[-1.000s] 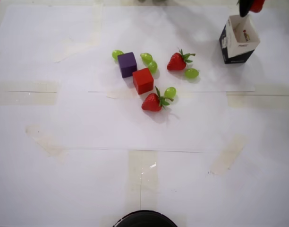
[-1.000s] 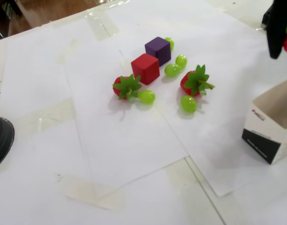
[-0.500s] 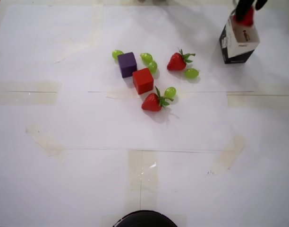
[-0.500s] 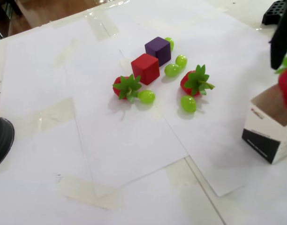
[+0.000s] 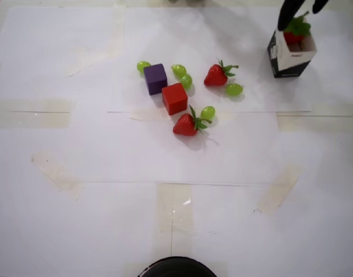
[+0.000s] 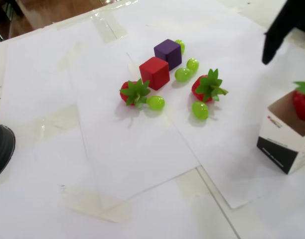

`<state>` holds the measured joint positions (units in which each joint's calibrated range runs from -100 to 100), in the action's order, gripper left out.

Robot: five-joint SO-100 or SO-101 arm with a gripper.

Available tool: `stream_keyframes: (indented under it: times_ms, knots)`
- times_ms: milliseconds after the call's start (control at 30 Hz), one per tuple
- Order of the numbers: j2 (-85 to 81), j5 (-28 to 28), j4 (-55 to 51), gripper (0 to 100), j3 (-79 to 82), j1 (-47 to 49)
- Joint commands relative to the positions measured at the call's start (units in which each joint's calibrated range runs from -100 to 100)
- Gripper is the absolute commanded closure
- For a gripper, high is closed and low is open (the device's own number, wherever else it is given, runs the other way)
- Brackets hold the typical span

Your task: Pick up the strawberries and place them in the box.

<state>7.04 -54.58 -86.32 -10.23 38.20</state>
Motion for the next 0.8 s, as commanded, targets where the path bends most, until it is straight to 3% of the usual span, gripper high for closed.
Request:
stream_keyframes:
  times_ms: [0, 367, 767]
  knots:
    - [-6.78, 3.17, -2.24, 71, -1.86, -7.61]
    - [-6.35, 8.94, 7.73, 71, 12.50, -21.51]
    - [-5.58, 9.87, 16.88, 71, 26.32, -22.61]
